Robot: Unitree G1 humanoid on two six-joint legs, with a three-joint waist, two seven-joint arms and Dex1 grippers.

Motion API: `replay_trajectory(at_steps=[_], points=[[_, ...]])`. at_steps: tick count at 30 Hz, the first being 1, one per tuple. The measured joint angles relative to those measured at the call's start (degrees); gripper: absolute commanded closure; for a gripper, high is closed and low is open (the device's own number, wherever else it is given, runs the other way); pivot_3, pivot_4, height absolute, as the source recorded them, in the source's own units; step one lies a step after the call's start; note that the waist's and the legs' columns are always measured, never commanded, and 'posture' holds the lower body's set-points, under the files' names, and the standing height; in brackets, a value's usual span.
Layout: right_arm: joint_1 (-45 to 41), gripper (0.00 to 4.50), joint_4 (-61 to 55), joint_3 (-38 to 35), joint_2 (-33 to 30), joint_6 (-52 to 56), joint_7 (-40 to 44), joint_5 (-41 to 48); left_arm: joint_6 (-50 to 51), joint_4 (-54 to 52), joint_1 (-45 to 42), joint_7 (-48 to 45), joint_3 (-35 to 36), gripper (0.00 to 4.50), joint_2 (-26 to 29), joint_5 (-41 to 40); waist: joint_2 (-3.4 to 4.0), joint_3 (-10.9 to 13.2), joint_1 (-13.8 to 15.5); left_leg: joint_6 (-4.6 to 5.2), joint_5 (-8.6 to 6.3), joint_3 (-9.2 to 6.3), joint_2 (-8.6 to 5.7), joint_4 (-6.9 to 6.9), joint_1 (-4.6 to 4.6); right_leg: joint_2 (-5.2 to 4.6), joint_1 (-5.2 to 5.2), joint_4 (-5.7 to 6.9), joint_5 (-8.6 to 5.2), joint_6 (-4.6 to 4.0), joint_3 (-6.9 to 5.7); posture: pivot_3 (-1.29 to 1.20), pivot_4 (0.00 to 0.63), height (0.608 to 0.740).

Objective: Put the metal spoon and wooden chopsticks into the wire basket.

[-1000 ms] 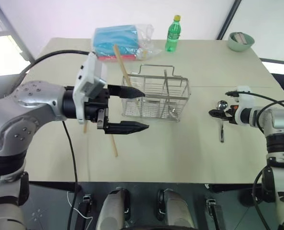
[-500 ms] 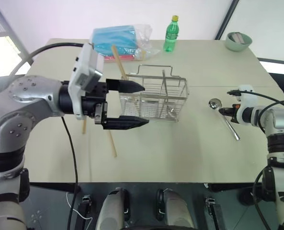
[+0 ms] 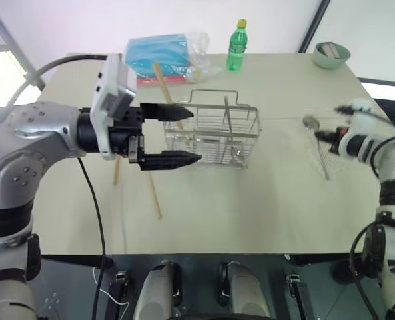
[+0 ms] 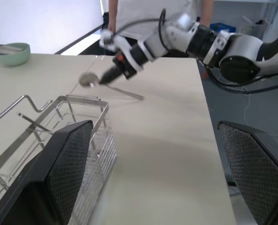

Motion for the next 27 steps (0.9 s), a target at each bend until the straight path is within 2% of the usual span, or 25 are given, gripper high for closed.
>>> replay_trajectory(at_steps=[5,12,20,27], points=[[-10.9,4.48,-8.6,-8.1,6.4,2.6,-2.1,10.7,-1.2,2.8,-0.2,1.8,0.4,0.00,-1.4,1.7,0.00,0.0,-0.6,-0.09,0.06,-0.03,0.05,-0.06,0.00,0.07,-0.02,0.03,0.00,-0.01,0.00,0.00,0.150,0.707],[-16.0,4.48,-14.2,-11.0,18.5,5.0,-8.1,21.3,-1.5,3.9,-2.3,3.6,0.9,0.00,-3.0,3.1,0.00,0.0,-0.4,-0.09,0.06,-0.04,0.06,-0.03,-0.09,0.06,-0.05,0.04,0.01,-0.01,0.00,0.00,0.150,0.707],[-16.7,4.48,-16.6,-10.7,18.7,5.1,-10.9,26.2,-1.3,3.9,-2.9,4.3,1.5,0.00,-3.0,3.1,0.00,0.0,-0.6,-0.08,0.05,-0.03,0.04,-0.04,-0.09,0.04,-0.07,0.05,0.01,-0.01,-0.01,0.00,0.150,0.707],[-15.0,4.48,-25.5,-10.8,15.9,12.7,-12.4,34.0,-1.3,3.8,-2.9,4.8,1.6,0.00,-2.9,3.1,-0.01,0.0,-0.5,-0.07,0.04,-0.03,0.07,-0.04,-0.10,0.04,-0.07,0.04,0.01,-0.01,0.00,0.00,0.150,0.707]])
